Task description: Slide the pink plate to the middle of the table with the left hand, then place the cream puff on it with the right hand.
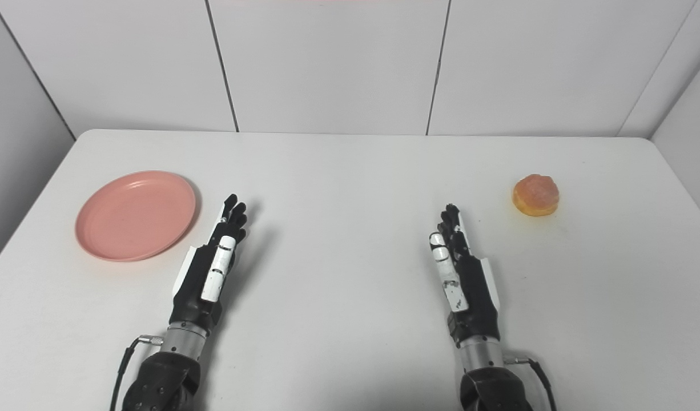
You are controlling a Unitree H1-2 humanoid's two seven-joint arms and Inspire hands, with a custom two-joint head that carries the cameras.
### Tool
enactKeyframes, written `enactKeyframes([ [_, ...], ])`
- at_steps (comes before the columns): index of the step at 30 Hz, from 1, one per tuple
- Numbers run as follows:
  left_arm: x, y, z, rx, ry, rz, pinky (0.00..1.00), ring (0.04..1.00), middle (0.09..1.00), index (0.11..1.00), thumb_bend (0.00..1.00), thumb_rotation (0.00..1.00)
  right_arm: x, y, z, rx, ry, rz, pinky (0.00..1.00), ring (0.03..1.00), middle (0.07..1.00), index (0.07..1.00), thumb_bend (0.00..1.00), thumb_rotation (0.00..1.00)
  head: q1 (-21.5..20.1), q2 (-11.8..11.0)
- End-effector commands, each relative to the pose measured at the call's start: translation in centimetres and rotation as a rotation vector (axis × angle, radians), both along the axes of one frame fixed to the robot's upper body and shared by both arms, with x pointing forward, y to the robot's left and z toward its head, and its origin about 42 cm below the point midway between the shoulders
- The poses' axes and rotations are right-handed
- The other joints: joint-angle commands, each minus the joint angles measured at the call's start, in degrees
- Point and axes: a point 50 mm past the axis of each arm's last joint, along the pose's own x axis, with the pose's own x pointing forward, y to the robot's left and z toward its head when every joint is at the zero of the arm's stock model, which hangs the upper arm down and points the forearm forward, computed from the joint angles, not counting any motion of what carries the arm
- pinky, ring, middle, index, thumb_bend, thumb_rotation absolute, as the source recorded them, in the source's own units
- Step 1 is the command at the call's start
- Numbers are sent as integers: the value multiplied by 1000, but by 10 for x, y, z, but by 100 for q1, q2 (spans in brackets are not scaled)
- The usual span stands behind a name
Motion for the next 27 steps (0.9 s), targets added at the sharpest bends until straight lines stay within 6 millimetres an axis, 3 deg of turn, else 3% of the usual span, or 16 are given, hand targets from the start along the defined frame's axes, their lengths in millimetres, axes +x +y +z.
enactKeyframes([
  [1, 10, -6, 17, -16, -86, 8, 1000, 1000, 1000, 1000, 554, 1000, 5, 2, 18, 7, -88, 14, 1000, 1000, 1000, 1000, 663, 833, 56, -5],
  [17, 12, -8, 17, -77, -88, 13, 1000, 1000, 1000, 1000, 495, 1000, 6, 1, 15, -11, -92, 16, 1000, 1000, 1000, 1000, 700, 833, 46, 0],
  [27, 11, -11, 16, -93, -87, 4, 1000, 1000, 1000, 1000, 511, 1000, 5, -4, 20, -33, -103, 4, 1000, 1000, 1000, 1000, 608, 864, 219, -49],
])
